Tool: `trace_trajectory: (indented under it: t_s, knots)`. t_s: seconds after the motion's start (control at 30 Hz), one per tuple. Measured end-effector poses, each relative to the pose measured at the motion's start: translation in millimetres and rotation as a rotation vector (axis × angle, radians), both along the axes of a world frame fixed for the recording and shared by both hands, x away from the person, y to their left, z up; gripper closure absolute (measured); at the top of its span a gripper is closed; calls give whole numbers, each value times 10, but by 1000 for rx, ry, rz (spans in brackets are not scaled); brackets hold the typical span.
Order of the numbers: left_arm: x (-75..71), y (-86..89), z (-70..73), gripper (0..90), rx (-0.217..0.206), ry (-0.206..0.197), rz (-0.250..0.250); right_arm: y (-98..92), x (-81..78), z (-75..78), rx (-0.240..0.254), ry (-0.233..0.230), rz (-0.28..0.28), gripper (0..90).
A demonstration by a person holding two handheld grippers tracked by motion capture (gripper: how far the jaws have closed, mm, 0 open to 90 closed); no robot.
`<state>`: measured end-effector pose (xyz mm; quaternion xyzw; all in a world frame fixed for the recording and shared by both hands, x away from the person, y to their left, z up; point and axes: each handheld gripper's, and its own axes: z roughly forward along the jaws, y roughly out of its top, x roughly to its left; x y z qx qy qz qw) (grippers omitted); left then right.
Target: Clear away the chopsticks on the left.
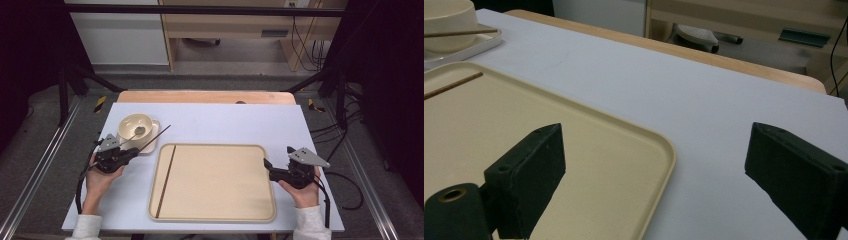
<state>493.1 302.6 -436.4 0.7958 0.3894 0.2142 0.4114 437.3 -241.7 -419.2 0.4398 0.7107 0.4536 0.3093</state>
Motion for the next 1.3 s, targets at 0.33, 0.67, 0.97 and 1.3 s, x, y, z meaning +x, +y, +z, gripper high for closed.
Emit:
trace_trajectory:
  t_s: [0.33, 0.67, 0.97, 1.3]
  knots:
    - [-207, -150, 138, 852, -1, -35, -16, -7, -7, 10, 6, 0, 0, 89]
    - [-380, -360, 277, 852, 11, -73, -41, -13, -7, 12, 3, 0, -2, 85]
    - [-525, -568, 388, 852, 11, -115, -45, -19, -8, 17, 7, -1, -4, 80]
    - [-669, -729, 471, 853, -12, -135, -19, -6, -9, 24, 9, 6, 0, 75]
